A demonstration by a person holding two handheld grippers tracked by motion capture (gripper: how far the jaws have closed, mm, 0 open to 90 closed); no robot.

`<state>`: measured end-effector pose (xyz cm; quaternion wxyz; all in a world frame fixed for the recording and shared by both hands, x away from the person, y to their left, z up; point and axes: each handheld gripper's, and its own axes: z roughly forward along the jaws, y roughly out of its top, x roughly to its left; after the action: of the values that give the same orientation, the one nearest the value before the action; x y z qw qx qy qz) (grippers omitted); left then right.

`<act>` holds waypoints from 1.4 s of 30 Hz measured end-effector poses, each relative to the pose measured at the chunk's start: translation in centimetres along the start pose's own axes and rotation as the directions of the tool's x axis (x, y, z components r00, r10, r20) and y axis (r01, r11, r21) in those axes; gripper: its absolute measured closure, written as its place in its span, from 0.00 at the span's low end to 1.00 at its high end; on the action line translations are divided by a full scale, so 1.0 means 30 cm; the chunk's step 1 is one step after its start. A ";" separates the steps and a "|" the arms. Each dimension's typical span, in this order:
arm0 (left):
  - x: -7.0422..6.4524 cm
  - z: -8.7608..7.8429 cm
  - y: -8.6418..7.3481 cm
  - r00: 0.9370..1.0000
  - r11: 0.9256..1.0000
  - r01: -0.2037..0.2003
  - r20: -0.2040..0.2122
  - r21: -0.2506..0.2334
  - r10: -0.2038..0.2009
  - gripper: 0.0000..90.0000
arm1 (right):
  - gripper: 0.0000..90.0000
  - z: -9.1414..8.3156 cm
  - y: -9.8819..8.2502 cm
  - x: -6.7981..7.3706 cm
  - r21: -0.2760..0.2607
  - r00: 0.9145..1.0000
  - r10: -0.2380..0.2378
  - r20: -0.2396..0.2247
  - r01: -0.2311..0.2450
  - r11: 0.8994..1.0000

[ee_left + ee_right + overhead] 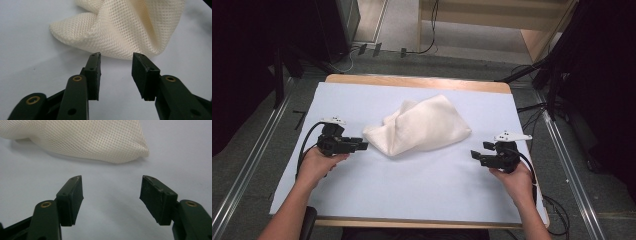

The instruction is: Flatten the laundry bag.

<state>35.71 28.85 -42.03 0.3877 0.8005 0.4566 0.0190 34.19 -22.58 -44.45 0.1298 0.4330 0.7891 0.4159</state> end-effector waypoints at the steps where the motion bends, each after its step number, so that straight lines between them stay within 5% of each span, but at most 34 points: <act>1: 0.002 -0.001 0.000 1.000 1.000 0.004 0.007 -0.001 -0.004 0.71 | 0.43 -0.001 0.001 0.000 -0.001 1.000 0.002 -0.005 -0.002 1.000; 9: 0.002 -0.021 0.003 1.000 1.000 0.026 0.002 -0.008 -0.026 0.80 | 0.47 -0.003 0.006 0.004 0.004 1.000 -0.002 -0.010 0.002 1.000; 11: 0.007 -0.028 0.007 0.996 0.996 0.089 0.021 -0.007 -0.089 0.80 | 0.48 -0.001 0.006 0.004 0.011 1.000 -0.001 -0.004 0.001 1.000; 21: -0.003 -0.033 0.015 0.999 0.999 0.036 -0.007 0.016 -0.036 0.80 | 0.47 0.011 0.009 0.005 0.028 1.000 0.001 -0.015 -0.001 1.000; 24: -0.027 -0.036 0.055 1.000 1.000 0.015 0.020 0.003 -0.015 0.91 | 0.47 0.014 0.010 0.004 0.028 1.000 -0.005 -0.011 0.005 1.000; 28: -0.036 -0.030 0.089 0.998 0.999 0.033 0.059 -0.002 -0.033 0.99 | 0.47 0.014 0.010 0.003 0.029 1.000 -0.004 -0.013 0.005 1.000; 42: -0.043 0.021 0.216 0.998 0.999 0.037 0.046 0.013 -0.038 1.00 | 0.48 0.004 0.001 -0.001 0.037 1.000 0.015 -0.012 -0.014 0.999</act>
<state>39.83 25.69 -37.91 0.3934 0.7944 0.4626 -0.0096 34.29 -22.52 -44.51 0.1142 0.4385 0.7942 0.4049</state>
